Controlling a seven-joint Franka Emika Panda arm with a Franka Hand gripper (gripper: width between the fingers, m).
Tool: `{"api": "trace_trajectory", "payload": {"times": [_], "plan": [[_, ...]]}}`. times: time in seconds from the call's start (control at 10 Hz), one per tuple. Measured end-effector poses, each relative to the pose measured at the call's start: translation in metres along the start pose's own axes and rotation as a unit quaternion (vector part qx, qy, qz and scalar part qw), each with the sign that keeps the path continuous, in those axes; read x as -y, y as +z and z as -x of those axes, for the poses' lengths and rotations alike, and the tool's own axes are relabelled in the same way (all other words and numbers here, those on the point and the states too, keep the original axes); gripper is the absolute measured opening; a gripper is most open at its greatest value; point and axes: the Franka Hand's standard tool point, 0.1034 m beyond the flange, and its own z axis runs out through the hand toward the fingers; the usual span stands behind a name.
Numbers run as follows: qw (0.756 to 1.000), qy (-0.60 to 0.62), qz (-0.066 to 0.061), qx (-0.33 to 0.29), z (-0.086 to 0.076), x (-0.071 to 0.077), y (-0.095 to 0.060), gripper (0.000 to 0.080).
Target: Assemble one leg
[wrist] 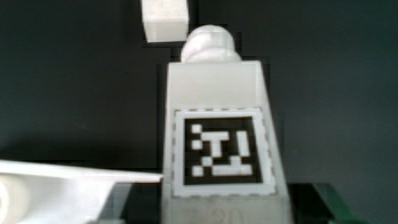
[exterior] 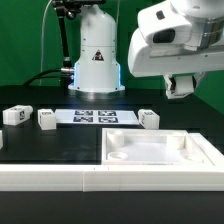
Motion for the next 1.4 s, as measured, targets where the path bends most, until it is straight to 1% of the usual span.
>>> {"api": "trace_trajectory", "payload": {"times": [0.3,0.4,0.5,0.6,0.8,0.9,1.0,1.1,1.2,1.3,1.4], "plan": [[0.993,-0.001,0.003,-0.119,-0.004,-0.002,0.0,0.0291],[0.988,-0.003,0.003,-0.155,-0.009,-0.002,-0.001,0.0291],[0.982,-0.012,0.005,-0.187,-0.016,-0.006,-0.001,0.0291],[0.976,-0.026,0.008,-0.214,-0.025,-0.013,-0.01,0.0291],[0.96,-0.033,0.011,-0.277,-0.044,-0.02,-0.038,0.0291],[0.954,-0.032,0.011,-0.299,-0.05,-0.022,-0.05,0.0291],[0.94,-0.032,0.012,-0.339,-0.056,-0.022,-0.058,0.0291],[0.926,-0.032,0.015,-0.375,-0.056,-0.024,-0.055,0.0291],[0.919,-0.032,0.017,-0.393,-0.054,-0.026,-0.053,0.0291],[0.905,-0.034,0.02,-0.423,-0.057,-0.028,-0.053,0.0291],[0.902,-0.035,0.024,-0.429,-0.058,-0.033,-0.044,0.0291]]}}
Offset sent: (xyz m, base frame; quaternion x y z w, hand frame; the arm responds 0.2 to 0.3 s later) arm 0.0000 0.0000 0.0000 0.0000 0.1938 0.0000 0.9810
